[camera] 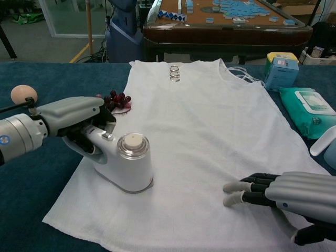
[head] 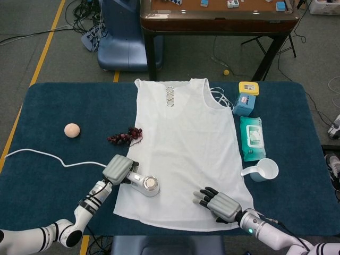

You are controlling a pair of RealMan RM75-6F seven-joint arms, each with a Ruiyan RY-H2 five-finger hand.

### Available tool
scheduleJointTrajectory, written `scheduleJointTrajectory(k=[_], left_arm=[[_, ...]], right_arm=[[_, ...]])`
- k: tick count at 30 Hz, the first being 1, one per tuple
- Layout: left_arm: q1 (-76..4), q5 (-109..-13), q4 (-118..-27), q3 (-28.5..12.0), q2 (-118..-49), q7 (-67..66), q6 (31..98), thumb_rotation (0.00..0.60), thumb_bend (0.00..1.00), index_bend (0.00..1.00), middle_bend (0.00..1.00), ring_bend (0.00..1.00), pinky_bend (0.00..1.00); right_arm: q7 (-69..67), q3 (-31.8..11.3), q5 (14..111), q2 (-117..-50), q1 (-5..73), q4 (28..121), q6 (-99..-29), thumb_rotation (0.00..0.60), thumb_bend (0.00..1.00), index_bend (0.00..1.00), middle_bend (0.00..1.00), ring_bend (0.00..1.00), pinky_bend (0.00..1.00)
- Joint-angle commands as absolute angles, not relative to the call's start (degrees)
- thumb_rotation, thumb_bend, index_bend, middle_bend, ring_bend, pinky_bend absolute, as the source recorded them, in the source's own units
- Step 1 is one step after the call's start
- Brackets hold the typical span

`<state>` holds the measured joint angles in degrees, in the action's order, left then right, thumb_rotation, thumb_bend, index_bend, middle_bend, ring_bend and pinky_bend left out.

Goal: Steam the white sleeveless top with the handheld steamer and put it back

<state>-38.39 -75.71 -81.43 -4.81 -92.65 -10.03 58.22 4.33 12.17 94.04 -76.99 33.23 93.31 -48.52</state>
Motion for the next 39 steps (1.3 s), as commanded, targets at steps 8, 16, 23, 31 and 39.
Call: scheduleJointTrajectory(k=[8, 16, 23, 31, 39], left_arm=[[-37.06, -76.89, -87.78, -3.46, -89.13, -10.81, 58.75, 0.6, 0.13, 0.84, 0.76, 0.65, 0.63], [-40.0, -74.86, -85.24, -8.46, -91.8, -10.68, 57.76, 0.6, 0.13, 0.84, 0.76, 0.64, 0.63], [-43.78, -72.4, -76.2, -11.84, -97.53, -9.22, 54.8, 0.6, 0.13, 0.84, 0.76, 0.64, 0.63], [-44.53, -71.94, -71.27, -10.59, -99.84, -9.68, 53.28, 0.6, 0.13, 0.84, 0.76, 0.64, 0.63], [-42.43, -73.48, -74.17, -7.73, -97.62, -9.04, 54.35, 0.6, 0.13, 0.84, 0.76, 0.64, 0.63]], right_arm=[[4.5, 12.34, 94.19, -76.98, 32.82, 93.33, -48.75, 0.6, 0.99, 0.0, 0.01, 0.0, 0.01], [4.17, 12.19, 94.53, -76.9, 32.68, 93.34, -49.2, 0.6, 0.99, 0.0, 0.01, 0.0, 0.01], [3.91, 11.97, 94.52, -76.93, 32.61, 93.28, -49.34, 0.6, 0.99, 0.0, 0.01, 0.0, 0.01], [3.29, 11.87, 94.48, -77.06, 32.73, 92.79, -49.03, 0.6, 0.99, 0.0, 0.01, 0.0, 0.01], [2.79, 11.9, 94.92, -77.23, 32.92, 92.59, -48.91, 0.6, 0.99, 0.0, 0.01, 0.0, 0.01]])
